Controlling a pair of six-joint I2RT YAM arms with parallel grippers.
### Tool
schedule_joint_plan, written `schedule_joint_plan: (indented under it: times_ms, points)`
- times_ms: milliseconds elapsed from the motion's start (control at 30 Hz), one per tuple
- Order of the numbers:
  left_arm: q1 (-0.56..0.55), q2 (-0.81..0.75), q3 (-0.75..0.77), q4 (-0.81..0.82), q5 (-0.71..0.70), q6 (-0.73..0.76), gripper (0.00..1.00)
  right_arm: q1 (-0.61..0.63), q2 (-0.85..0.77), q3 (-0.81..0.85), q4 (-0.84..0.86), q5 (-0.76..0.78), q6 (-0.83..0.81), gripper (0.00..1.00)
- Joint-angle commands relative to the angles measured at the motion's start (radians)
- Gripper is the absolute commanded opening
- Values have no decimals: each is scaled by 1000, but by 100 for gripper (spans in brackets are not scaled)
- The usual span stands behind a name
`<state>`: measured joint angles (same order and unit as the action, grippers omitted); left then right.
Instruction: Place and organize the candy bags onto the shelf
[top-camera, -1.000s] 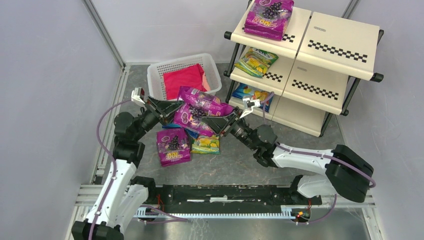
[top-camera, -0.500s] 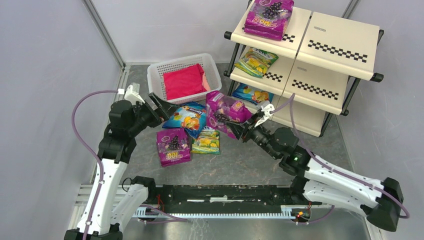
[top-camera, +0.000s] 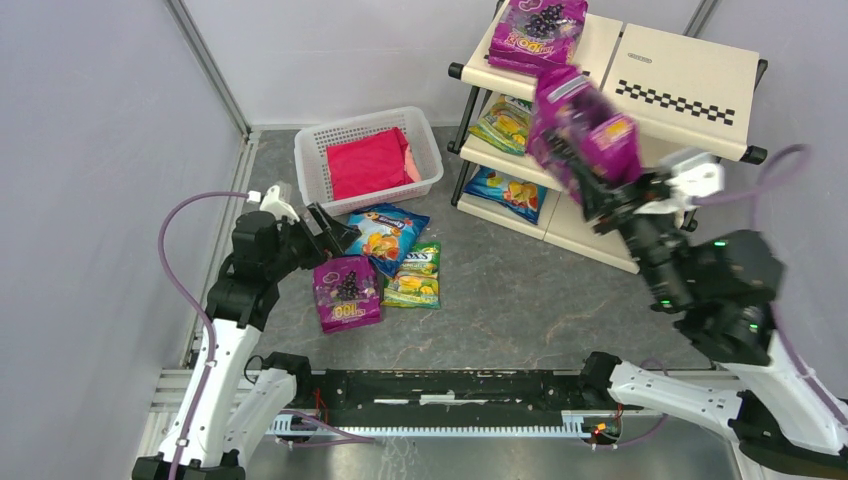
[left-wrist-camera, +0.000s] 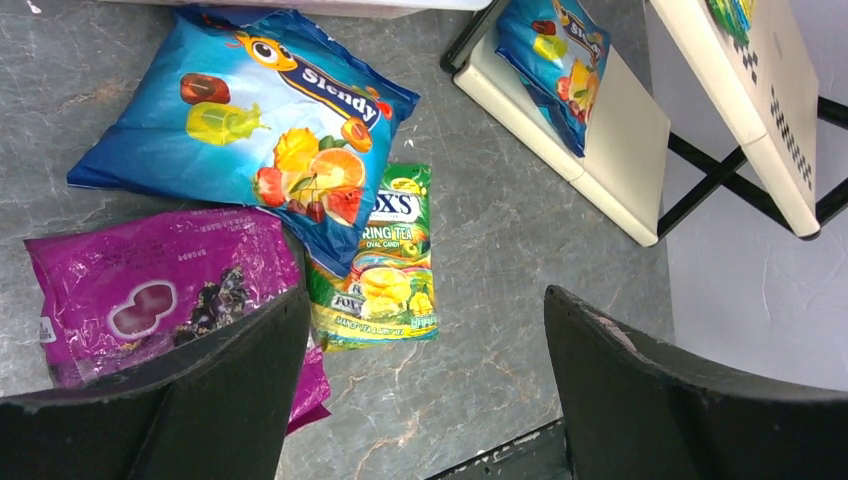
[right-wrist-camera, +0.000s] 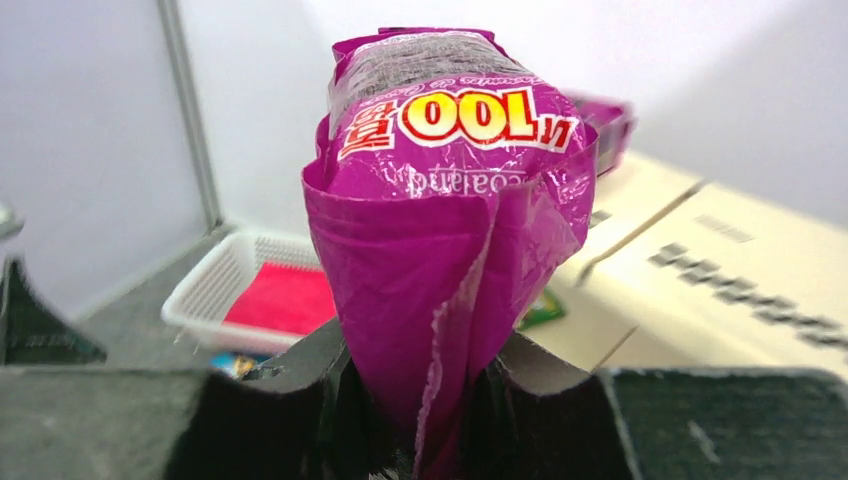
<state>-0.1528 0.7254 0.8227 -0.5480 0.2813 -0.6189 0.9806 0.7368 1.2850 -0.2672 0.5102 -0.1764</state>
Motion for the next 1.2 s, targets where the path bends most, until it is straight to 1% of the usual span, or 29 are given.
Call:
schedule_joint_plan:
  times_ms: [0, 100, 133, 267, 367, 467, 533, 567, 600, 633, 767, 967, 1000, 1100, 1167]
  points:
    - [-1, -39, -2, 29, 22, 53, 92, -1, 38, 210, 9, 133, -140, 12]
    - [0, -61, -1, 5, 14, 65, 92, 0, 87, 299, 32, 224, -227, 10]
    - [-1, -68, -1, -2, 10, 70, 93, 0, 103, 315, 55, 270, -264, 10]
    - [-1, -89, 1, -29, -2, 83, 92, 0, 190, 388, 150, 379, -410, 11]
    - [-1, -103, -1, -41, -4, 81, 92, -1, 247, 370, 290, 451, -540, 11]
    - [-1, -113, -9, -43, -2, 73, 93, 1, 325, 352, 438, 539, -732, 11]
    - [0, -118, -10, -45, -1, 71, 93, -8, 392, 344, 592, 599, -893, 11]
    - [-1, -119, -10, -47, -1, 73, 93, -26, 419, 345, 642, 606, -965, 11]
    - [-1, -119, -11, -47, -3, 74, 93, -54, 445, 352, 668, 594, -998, 12]
    - [-1, -121, -12, -47, -5, 77, 93, -83, 464, 370, 649, 571, -993, 14]
    - [-1, -119, -16, -45, -7, 81, 93, -256, 550, 483, 454, 495, -817, 14]
    - [-1, -107, -17, -48, -7, 111, 93, -432, 642, 512, 428, 453, -810, 13]
    - [-1, -101, -15, -50, -8, 117, 93, -464, 641, 510, 397, 410, -774, 13]
    - [0, -81, -6, -50, 0, 133, 93, -569, 643, 511, 285, 201, -651, 14]
    - [-1, -72, -5, -43, 8, 138, 93, -615, 649, 507, 224, 95, -618, 15]
